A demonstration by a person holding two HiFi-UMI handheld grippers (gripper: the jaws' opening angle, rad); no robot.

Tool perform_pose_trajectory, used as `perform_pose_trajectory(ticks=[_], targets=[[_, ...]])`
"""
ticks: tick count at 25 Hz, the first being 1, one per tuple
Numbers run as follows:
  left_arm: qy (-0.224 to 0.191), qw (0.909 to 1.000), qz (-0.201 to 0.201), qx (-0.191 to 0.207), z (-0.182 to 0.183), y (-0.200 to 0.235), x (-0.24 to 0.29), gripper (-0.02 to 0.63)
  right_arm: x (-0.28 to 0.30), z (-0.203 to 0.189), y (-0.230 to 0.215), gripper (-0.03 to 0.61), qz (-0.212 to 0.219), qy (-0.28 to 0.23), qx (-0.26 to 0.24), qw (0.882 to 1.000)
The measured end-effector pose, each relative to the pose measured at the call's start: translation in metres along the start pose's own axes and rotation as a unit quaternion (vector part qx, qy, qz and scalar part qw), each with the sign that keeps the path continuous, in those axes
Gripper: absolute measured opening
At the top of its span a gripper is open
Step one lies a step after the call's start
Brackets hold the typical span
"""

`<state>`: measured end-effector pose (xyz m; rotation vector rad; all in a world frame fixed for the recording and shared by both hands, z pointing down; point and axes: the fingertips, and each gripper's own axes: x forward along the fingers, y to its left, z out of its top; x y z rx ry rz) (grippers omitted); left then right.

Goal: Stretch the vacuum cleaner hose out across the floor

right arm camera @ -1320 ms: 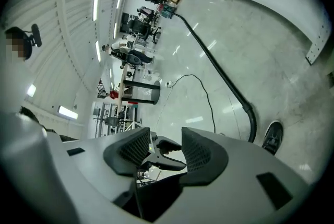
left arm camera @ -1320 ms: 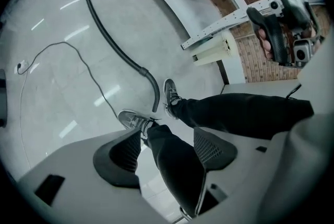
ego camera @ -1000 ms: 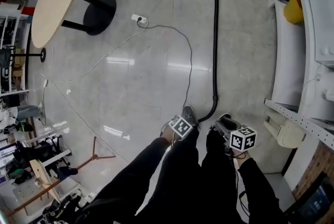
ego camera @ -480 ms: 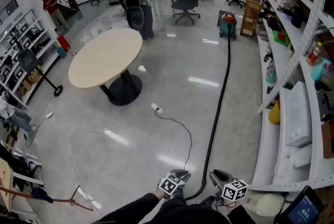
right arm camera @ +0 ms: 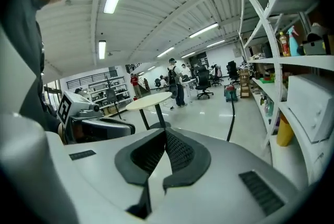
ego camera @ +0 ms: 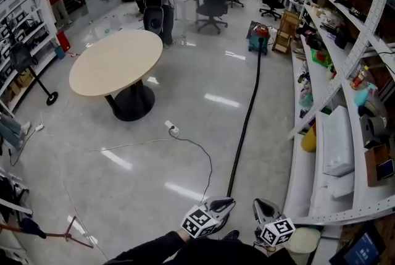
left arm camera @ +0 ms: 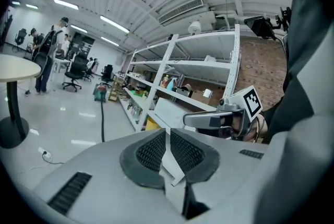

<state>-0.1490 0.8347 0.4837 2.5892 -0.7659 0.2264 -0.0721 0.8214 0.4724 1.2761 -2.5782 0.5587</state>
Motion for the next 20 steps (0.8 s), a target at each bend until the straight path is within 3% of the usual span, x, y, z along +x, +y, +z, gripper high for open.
perform_pose_trajectory(ticks=[6,12,20], targets=[[0.038,0.9974,-0.015,-0.059,-0.048,-0.023,-0.027,0.044,-0.003,-0.035,0.048,0.014,0.02,0.043,-0.003,0.999],[0.037,0.9969,0.052,-0.047,-0.047,-0.045,-0.031,0.044,-0.022,-0.039,0.054,0.014,0.085,0.038,-0.014,0.996],[0.021,0.993,0.1,-0.061,-0.058,-0.15,-0.011,0.044,-0.126,-0.079,0.044,0.014,0.107,0.023,0.009,0.994]])
